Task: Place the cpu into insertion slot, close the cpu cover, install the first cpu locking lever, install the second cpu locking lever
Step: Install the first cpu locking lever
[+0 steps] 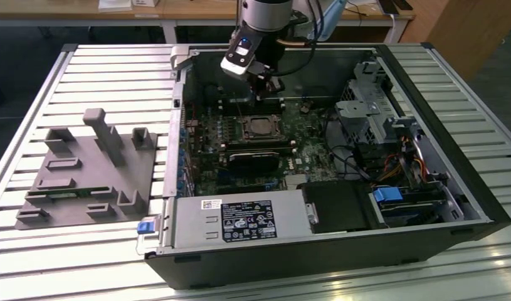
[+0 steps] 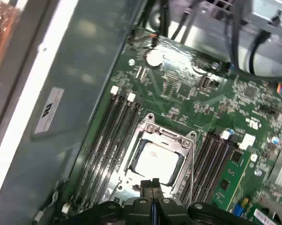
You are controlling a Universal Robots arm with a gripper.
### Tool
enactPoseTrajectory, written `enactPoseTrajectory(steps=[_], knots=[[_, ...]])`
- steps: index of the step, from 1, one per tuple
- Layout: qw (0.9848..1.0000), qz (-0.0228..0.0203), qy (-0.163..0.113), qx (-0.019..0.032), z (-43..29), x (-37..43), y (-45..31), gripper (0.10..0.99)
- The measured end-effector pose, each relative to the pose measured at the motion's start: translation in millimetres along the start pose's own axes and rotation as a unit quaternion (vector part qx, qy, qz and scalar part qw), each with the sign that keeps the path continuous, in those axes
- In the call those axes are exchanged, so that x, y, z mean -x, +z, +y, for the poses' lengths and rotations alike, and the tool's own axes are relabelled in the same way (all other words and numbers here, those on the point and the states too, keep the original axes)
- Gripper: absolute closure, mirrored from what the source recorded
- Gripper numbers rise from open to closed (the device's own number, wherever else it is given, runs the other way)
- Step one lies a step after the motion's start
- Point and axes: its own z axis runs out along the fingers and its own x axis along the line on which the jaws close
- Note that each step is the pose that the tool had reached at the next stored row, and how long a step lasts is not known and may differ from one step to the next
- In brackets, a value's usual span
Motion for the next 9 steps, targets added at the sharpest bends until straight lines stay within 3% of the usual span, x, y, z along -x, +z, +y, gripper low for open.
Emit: enactPoseTrajectory(steps=[5, 9], knots=[[0.9994, -0.0005, -0.034, 0.0004, 0.0, 0.0, 0.0, 0.980], [0.9981, -0.0010, -0.062, 0.0011, 0.0, 0.0, 0.0, 0.980]])
